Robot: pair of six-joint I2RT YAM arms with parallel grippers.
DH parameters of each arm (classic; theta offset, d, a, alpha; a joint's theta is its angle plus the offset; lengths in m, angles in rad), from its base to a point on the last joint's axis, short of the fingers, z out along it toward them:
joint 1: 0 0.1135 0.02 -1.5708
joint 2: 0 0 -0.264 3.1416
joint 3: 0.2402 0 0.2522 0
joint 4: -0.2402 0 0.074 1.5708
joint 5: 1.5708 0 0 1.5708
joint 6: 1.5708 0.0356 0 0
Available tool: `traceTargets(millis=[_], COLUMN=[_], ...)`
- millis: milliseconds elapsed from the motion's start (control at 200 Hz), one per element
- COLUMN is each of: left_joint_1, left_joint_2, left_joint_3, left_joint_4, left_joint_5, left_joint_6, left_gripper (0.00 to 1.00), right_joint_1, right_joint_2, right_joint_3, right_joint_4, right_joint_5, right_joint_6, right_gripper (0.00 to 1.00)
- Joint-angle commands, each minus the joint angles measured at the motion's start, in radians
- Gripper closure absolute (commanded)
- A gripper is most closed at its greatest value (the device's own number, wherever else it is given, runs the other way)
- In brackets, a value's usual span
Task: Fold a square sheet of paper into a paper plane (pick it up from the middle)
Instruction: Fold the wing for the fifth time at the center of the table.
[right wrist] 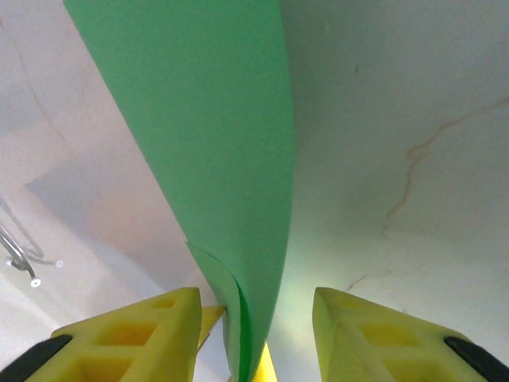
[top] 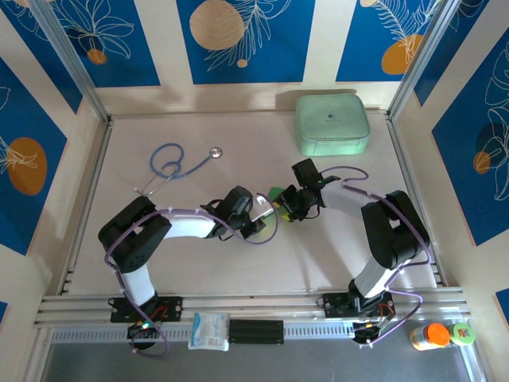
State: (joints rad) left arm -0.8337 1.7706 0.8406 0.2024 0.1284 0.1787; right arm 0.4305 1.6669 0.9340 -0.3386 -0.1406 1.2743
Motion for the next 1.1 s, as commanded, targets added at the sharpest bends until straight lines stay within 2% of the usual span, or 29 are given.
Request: traceTargets(millis=[0,235,335,455,545,680,870,1096], left_joint_1=[-0.011,-0.012,-0.012,-0.013,-0.014,-0.034,-0.057,-0.063], left_joint_2=[0.013,0.012,0.012,0.009,-0.009,-0.034,-0.016,0.011], left_joint_3=[-0.009,-0.017,-0.017,-0.011,0.010,0.064,0.079,0.104], left_joint_4=[0.012,0.005,-0.003,-0.019,-0.053,-0.136,-0.157,-0.165], left_joint_5=[0.000,-0.009,-0.015,-0.028,-0.034,-0.090,-0.121,-0.115], left_joint_6=[0.036,0.060,0.074,0.082,0.063,0.016,0.000,-0.016], left_gripper=[0.73,0.73,0.72,0.70,0.67,0.65,0.62,0.63], right_joint_1=[-0.016,-0.021,-0.021,-0.020,-0.018,-0.009,-0.004,-0.004], right_joint_2=[0.041,0.104,0.108,0.101,0.086,0.068,0.060,0.061], right_joint_3=[0.058,0.105,0.118,0.117,0.102,0.079,0.066,0.068], right_joint_4=[-0.092,-0.139,-0.161,-0.172,-0.165,-0.152,-0.135,-0.146], right_joint_5=[-0.039,-0.089,-0.106,-0.106,-0.103,-0.087,-0.080,-0.078], right_joint_6=[-0.059,-0.104,-0.125,-0.130,-0.113,-0.075,-0.044,-0.045], right_gripper=[0.58,0.63,0.70,0.85,0.92,0.94,0.93,0.93])
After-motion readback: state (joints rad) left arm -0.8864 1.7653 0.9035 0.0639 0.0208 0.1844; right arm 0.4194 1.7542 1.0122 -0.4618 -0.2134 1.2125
